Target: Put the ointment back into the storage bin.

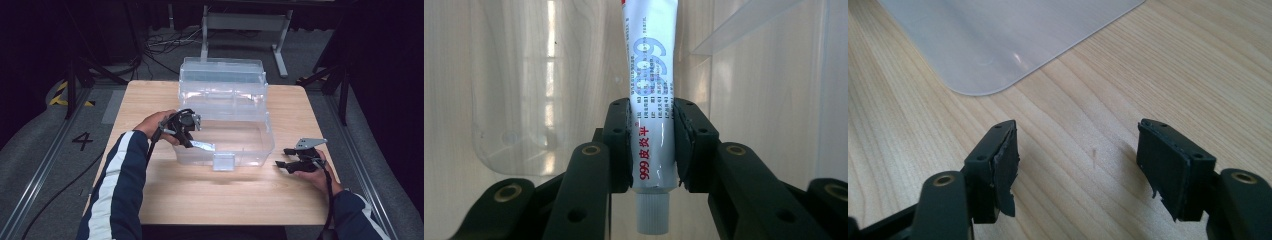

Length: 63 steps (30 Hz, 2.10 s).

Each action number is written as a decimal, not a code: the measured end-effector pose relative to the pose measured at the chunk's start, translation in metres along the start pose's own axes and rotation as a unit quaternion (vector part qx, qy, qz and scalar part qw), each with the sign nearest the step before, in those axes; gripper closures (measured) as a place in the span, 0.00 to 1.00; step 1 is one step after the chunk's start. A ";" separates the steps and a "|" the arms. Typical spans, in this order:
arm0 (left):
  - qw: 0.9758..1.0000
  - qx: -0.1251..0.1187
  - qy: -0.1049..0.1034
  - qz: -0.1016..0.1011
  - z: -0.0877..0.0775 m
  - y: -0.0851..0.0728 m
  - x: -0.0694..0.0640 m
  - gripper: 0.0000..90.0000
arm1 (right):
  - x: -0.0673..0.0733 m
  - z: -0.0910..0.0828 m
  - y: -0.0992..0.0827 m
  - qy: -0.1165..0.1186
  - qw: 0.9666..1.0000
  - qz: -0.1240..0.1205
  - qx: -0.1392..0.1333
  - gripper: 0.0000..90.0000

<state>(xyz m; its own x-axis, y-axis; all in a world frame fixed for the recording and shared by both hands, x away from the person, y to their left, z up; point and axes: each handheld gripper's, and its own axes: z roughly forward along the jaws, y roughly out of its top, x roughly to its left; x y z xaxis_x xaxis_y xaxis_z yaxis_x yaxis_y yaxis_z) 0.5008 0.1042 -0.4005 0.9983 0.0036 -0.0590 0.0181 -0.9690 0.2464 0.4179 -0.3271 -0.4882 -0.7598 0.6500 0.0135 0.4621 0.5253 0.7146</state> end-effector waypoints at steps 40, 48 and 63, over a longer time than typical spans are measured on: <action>0.988 -0.099 0.104 -0.060 -0.042 -0.009 -0.030 0.44 | 0.000 0.000 0.000 0.000 1.000 0.001 -0.001 0.37; 0.970 -0.145 0.174 -0.085 -0.048 -0.019 -0.066 0.33 | -0.003 0.000 0.002 -0.012 1.000 0.007 0.007 0.36; 0.944 -0.213 0.218 -0.124 -0.027 -0.042 -0.123 0.43 | -0.014 -0.022 0.033 -0.035 0.998 -0.001 -0.044 0.38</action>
<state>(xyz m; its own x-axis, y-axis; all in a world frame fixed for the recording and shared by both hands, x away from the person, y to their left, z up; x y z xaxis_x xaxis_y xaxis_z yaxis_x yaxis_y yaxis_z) 0.3785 0.1510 -0.3778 0.8869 0.4092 0.2146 0.1836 -0.7383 0.6490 0.4336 -0.3313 -0.4497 -0.7259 0.6869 -0.0347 0.4163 0.4790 0.7728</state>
